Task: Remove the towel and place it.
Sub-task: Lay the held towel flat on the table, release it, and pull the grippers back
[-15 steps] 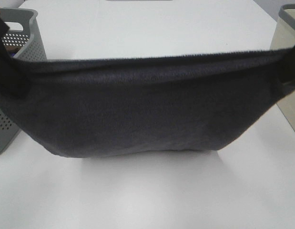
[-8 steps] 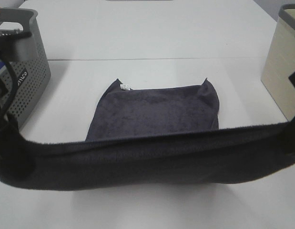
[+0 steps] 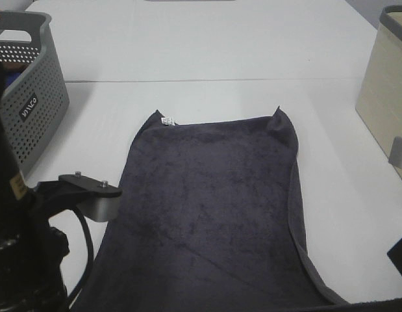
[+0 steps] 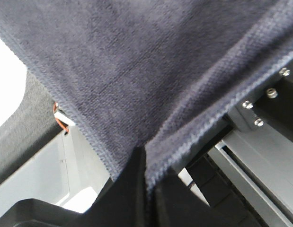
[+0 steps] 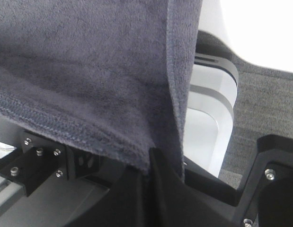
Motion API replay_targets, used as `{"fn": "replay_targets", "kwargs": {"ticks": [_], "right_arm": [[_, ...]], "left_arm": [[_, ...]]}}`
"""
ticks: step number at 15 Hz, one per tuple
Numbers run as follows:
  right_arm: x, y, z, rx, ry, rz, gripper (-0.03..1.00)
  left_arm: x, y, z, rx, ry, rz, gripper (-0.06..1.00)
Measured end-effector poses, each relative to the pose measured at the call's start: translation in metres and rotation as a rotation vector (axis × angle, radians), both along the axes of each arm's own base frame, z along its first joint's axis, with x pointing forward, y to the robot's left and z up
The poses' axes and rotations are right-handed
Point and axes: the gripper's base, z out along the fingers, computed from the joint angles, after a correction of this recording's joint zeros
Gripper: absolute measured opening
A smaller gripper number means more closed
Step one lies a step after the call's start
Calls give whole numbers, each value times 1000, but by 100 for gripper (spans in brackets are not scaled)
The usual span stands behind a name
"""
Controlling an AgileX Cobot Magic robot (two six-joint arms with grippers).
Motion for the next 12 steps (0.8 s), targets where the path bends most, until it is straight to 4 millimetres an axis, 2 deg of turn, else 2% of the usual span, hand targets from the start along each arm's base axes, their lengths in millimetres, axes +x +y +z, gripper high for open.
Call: {"fn": "replay_targets", "kwargs": {"ticks": [4,6,12], "right_arm": [[-5,-3,-9,-22,30,4,1],[-5,-5,-10,-46,24,10,3],[-4,-8,-11,-87,22,21,9]], "left_arm": [[2,-7,-19,19,71,-12,0],[-2,-16,-31,27,118,-55,0],[-7,-22,-38,40,147,-67,0]]}}
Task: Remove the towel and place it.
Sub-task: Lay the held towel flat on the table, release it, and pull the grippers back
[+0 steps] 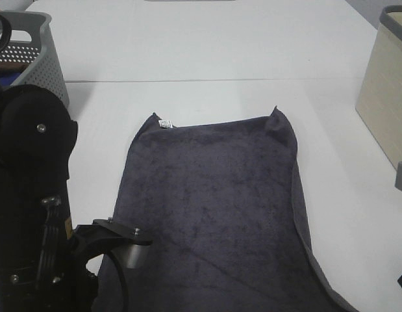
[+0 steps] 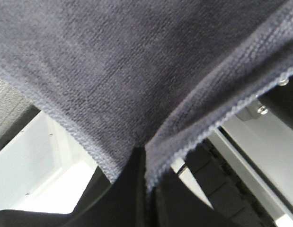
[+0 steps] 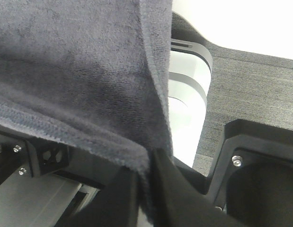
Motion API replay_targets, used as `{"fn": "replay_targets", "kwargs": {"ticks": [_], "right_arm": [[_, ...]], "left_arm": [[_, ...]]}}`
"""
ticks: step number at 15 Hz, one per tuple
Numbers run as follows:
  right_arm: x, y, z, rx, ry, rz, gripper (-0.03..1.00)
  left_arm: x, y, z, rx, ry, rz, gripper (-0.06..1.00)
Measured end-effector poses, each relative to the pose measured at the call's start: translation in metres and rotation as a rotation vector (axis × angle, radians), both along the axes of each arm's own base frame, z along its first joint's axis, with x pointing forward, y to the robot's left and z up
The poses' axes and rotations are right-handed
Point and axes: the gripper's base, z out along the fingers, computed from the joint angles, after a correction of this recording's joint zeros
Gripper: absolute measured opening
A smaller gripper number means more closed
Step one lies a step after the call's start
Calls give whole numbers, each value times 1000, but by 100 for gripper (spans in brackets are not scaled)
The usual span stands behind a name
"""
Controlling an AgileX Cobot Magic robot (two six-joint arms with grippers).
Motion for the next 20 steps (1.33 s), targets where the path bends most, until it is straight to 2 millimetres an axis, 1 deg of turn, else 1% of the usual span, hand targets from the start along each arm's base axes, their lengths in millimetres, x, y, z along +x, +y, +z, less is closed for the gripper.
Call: {"fn": "replay_targets", "kwargs": {"ticks": [3,4,5,6,8,9,11,12,13,15,17,20], "right_arm": [[0,-1,0,-13,0,-3,13],[0,-1,0,-16,-1,-2,15],[0,-2,-1,-17,0,-2,17],[-1,-2,-1,-18,4,-2,19],[-4,-3,-6,-26,25,-6,29],[-4,-3,-7,-26,29,-13,33],[-5,-2,-7,-22,34,-33,53],[-4,-2,-7,-18,23,-38,61],[-2,-1,-7,-14,2,-43,64],[7,1,-3,4,-69,-57,67],[20,3,8,15,-177,-64,67],[40,6,29,37,-352,-74,67]], "left_arm": [[-2,-4,1,-48,20,2,1],[-5,-7,1,-60,14,-11,4],[-7,-11,1,-69,-2,-20,11],[-8,-14,-1,-81,-19,-24,24],[-8,-16,-3,-82,-27,-16,45],[-7,-17,-3,-81,-33,0,53],[-7,-18,-3,-88,-21,26,62],[-8,-19,-2,-93,-14,37,63],[-8,-20,-1,-98,-14,40,64],[-2,-25,7,-129,-48,35,64],[10,-33,21,-163,-125,10,64],[33,-40,40,-138,-295,-46,64]]}}
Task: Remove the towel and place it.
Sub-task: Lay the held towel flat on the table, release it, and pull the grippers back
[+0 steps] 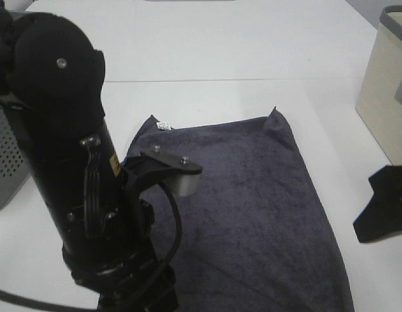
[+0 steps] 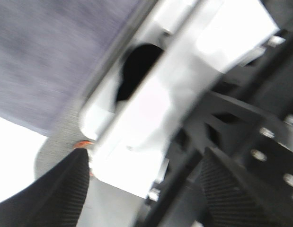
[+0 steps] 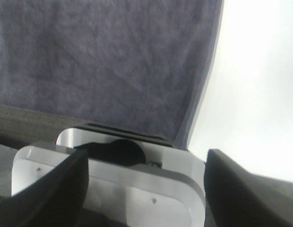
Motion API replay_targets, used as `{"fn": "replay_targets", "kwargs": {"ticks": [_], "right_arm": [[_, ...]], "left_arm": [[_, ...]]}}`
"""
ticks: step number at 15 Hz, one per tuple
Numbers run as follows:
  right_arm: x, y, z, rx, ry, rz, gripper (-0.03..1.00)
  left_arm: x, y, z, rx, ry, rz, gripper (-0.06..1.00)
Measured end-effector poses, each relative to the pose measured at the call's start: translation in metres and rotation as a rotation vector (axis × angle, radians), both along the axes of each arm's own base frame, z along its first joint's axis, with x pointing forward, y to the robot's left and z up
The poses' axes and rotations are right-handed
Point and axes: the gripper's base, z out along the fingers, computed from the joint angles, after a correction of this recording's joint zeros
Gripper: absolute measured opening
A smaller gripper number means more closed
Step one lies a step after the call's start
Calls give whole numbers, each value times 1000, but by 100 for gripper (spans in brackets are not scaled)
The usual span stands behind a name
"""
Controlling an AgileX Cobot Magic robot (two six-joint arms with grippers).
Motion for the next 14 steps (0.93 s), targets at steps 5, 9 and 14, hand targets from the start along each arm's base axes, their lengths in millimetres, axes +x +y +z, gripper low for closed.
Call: {"fn": "replay_targets", "kwargs": {"ticks": [5,9,14], "right_arm": [[40,-17,32,-70,-153,-43,67],[128,-25,42,81,-124,81,67],[182,-19,28,128,-63,95,68]], "left_arm": [[67,32,28,39,-206,154,64],[153,99,32,24,-269,402,64],[171,112,27,14,-309,493,64]]}}
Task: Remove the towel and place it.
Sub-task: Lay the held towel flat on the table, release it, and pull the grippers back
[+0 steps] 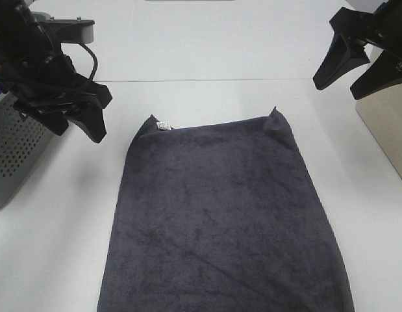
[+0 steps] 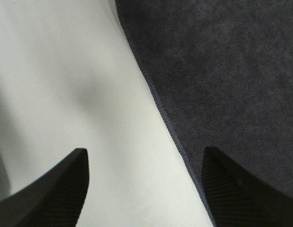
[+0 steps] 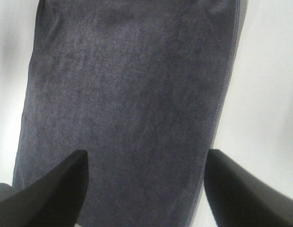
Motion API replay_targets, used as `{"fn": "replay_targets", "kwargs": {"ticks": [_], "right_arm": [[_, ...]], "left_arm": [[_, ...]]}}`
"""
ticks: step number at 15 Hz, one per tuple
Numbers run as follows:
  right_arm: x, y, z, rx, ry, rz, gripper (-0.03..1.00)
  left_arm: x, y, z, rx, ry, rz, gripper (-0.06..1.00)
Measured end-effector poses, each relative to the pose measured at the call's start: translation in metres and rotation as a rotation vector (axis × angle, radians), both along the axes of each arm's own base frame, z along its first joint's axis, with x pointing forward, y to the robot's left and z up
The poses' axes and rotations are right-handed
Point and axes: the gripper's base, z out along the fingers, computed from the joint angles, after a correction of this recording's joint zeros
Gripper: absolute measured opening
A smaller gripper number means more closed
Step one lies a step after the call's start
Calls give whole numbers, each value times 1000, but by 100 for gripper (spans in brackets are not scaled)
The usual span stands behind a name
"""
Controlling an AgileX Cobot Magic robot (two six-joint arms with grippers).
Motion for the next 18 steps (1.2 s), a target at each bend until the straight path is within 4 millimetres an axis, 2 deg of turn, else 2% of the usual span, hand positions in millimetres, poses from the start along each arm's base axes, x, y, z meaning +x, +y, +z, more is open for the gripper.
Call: {"fn": "replay_targets", "kwargs": {"ticks": [2,5,8,11,15,18], "right_arm": [[4,-1,2,2,-24,-46,71],[4,-1,2,0,-24,-56,87],[19,0,-8,-4,2,-7,90],[52,7,-24,51,61,88,91],[93,11,-41,78,54,110,91],[114,11,-73,68,98,110,91]], "left_arm": [[1,0,0,-6,-8,17,68],[2,-1,1,-14,-15,42,82],[14,-2,3,-61,-57,54,83],[44,-11,-10,-103,-53,27,84],[89,-26,-32,-111,-33,4,84],[118,-34,-53,-118,-11,-9,84]]}}
